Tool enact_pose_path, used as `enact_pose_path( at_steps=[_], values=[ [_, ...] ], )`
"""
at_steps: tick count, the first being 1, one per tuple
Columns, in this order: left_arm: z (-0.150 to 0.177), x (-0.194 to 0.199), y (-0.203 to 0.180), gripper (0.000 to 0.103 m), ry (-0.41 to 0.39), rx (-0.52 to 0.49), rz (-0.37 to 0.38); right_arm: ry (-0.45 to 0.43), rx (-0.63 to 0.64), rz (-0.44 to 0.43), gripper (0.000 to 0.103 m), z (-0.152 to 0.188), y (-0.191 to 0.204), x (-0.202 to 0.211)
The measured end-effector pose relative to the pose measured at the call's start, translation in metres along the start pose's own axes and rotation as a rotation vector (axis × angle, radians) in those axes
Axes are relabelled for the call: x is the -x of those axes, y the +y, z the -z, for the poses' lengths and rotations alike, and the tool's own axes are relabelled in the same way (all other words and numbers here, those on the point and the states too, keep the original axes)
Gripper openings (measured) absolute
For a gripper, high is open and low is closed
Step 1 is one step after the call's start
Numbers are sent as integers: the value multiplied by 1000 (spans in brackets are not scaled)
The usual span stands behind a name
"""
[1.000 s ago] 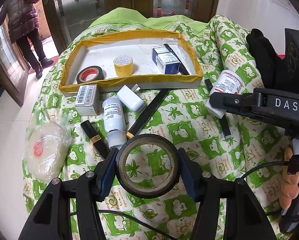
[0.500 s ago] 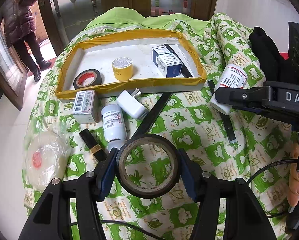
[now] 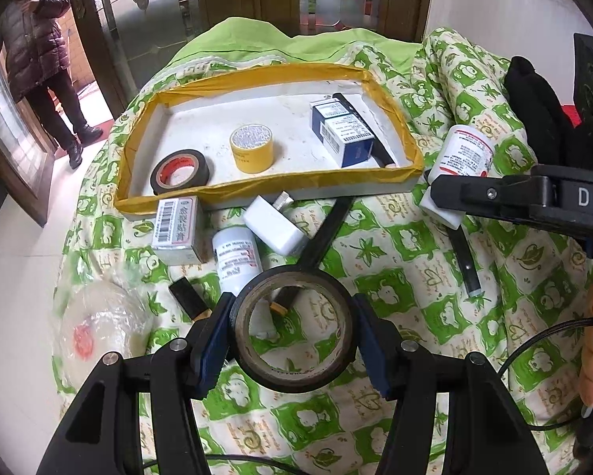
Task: Organize rigid objects
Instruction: 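Carry the tape into the tray with the left gripper while the right gripper carries the bottle there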
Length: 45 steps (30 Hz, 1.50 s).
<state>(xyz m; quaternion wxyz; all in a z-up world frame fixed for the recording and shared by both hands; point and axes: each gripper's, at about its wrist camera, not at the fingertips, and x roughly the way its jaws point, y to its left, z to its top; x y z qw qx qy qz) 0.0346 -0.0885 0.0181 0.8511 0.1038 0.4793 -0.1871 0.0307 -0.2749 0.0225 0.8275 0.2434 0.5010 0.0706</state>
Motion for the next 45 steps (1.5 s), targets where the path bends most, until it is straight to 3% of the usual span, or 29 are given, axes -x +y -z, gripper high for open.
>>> enact_pose_path(
  at_steps=[15,30,45],
  values=[
    [-70,-10,54,62,-26,70,-16,19,18,-53,35,-48,20,-24],
    [-145,-68,83,62,15,135,-39,81,69,-43,35,-68,37,-80],
    [-166,-127,96,62,72,182,-66,147,122,25,35,-67,41,-115]
  ],
)
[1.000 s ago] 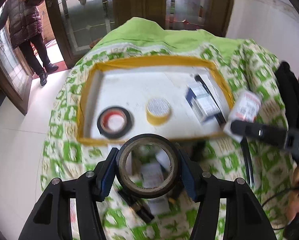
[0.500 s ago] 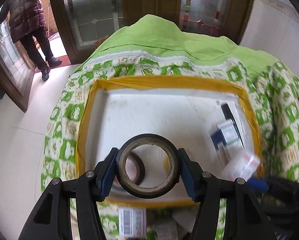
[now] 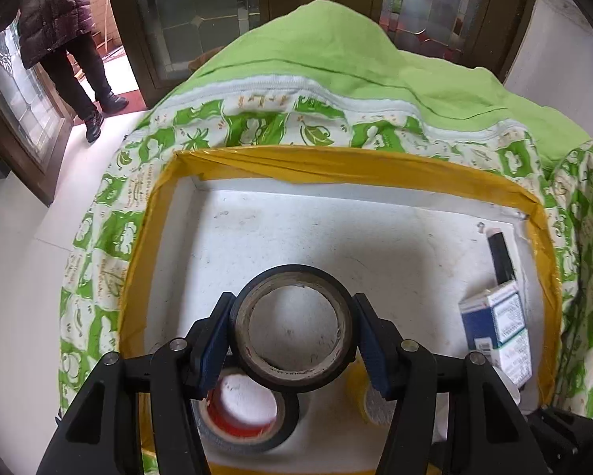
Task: Organize rigid objects
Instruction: 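Carry the tape into the tray with the left gripper while the right gripper carries the bottle there, then open both grippers to release tape and bottle in the tray, then withdraw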
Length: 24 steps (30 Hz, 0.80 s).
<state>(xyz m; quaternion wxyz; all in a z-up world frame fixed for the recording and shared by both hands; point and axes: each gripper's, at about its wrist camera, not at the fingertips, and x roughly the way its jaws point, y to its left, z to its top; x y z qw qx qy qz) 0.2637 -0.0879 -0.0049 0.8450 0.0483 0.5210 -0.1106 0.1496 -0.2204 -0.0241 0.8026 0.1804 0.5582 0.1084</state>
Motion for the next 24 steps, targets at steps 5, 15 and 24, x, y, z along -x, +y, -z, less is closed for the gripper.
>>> enact_pose_path(
  at_steps=[5,15,24],
  values=[
    [1,-12,-4,62,9,-13,-7,4,7,5,34,-3,3,-7],
    [18,18,-5,74,-22,-51,-43,-78,-27,-39,43,8,-3,16],
    [105,80,8,80,-54,-13,-29,-141,-116,-82,58,56,-21,65]
  ],
)
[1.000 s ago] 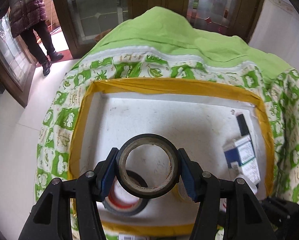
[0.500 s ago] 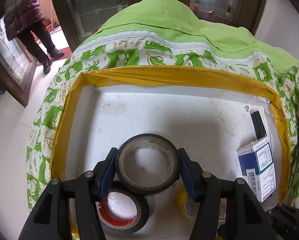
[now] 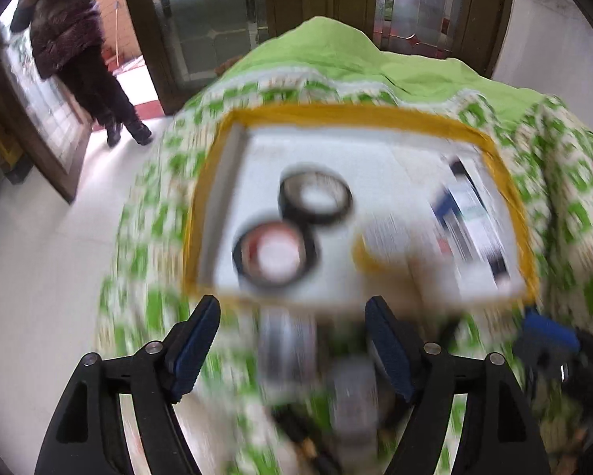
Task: Organize rigid objects
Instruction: 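Open both grippers to release tape and bottle in the tray, then withdraw, then lower the right gripper onto the long black pen and grasp it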
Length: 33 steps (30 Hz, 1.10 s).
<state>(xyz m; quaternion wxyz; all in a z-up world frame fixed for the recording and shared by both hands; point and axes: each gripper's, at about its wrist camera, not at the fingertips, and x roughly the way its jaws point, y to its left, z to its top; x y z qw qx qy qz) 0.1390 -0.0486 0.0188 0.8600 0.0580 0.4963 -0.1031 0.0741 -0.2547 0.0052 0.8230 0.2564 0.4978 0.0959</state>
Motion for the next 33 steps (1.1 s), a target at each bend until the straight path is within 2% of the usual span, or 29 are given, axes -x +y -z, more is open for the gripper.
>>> enact_pose_path(
  at_steps=[4,8,10,13,18,22,27,33],
  values=[
    [63,18,-7,80,7,14,16,24,-2,18,58,24,-5,8],
    [109,25,-24,80,4,4,63,30,45,47,58,45,-2,16],
    [120,23,-34,80,25,-28,61,27,57,51,58,54,-2,23],
    [121,25,-46,80,27,-62,65,23,64,55,58,67,-3,34],
    [131,25,-46,80,38,-40,70,27,66,60,58,77,-6,41],
    [131,30,-32,80,16,32,92,23,57,54,58,77,-10,44],
    [131,23,-17,81,38,110,126,25,30,42,58,72,-17,43],
    [133,23,-28,81,38,57,105,28,18,37,58,72,-20,43]
  ],
)
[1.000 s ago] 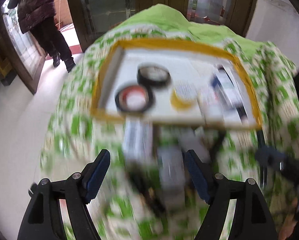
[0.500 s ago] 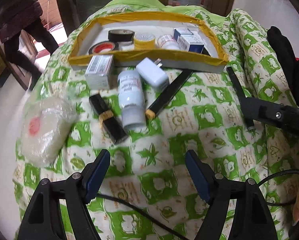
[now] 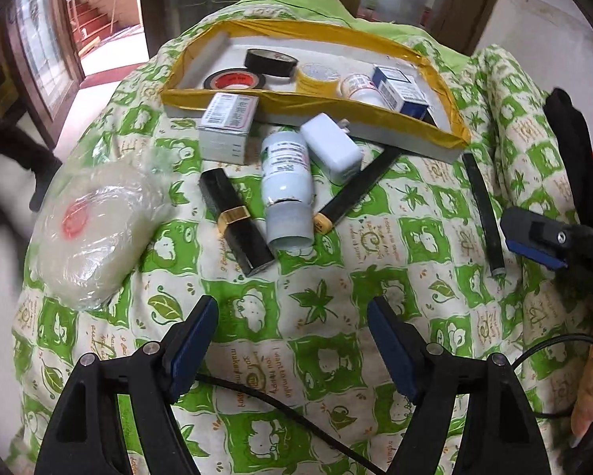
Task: Organize rigid objects
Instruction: 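Lower the right gripper onto the long black pen and grasp it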
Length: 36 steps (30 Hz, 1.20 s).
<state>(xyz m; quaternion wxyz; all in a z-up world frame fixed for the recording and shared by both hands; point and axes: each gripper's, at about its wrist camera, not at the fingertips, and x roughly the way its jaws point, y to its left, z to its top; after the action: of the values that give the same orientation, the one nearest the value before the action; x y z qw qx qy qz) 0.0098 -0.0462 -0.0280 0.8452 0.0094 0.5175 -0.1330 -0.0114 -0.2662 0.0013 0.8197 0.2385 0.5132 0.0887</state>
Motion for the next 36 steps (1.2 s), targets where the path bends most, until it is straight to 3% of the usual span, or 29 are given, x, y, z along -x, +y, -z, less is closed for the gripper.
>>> enact_pose_path(
  at_steps=[15,20,27,32,36],
  values=[
    [0,3,-5,81,-19,-26,-17,-3,-5,7,58,-1,0,4],
    [-1,3,-6,81,-21,-30,-14,-13,-50,40,58,-14,-16,13],
    [0,3,-8,81,-25,-39,-14,11,-100,37,49,-21,-34,15],
    [-1,3,-7,81,-24,-33,-11,33,-95,67,30,-24,-38,14],
    [0,2,-8,81,-22,-39,-11,55,-89,124,22,-28,-42,5]
  ],
)
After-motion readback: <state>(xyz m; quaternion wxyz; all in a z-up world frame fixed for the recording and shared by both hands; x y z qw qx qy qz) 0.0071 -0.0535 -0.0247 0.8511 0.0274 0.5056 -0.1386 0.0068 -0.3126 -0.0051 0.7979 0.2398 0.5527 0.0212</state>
